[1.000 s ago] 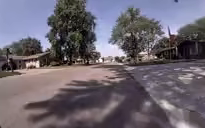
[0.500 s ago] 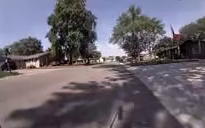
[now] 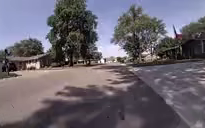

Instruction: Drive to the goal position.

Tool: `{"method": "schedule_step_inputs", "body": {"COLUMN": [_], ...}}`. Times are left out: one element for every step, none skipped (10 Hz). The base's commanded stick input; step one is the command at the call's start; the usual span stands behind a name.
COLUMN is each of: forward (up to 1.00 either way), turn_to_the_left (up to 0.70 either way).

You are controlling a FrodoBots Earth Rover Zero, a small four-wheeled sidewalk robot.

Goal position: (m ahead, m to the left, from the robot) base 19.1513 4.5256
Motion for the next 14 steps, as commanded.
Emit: {"method": "schedule_step_inputs", "body": {"forward": [0.69, 0.69, 0.69, 0.69, 0.69, 0.69, 0.69, 0.69, 0.69, 0.69, 0.69, 0.69, 0.69, 0.69], "turn_to_the_left": [0.03, 0.03, 0.03, 0.03, 0.03, 0.03, 0.03, 0.03, 0.03, 0.03, 0.03, 0.03, 0.03, 0.03]}}
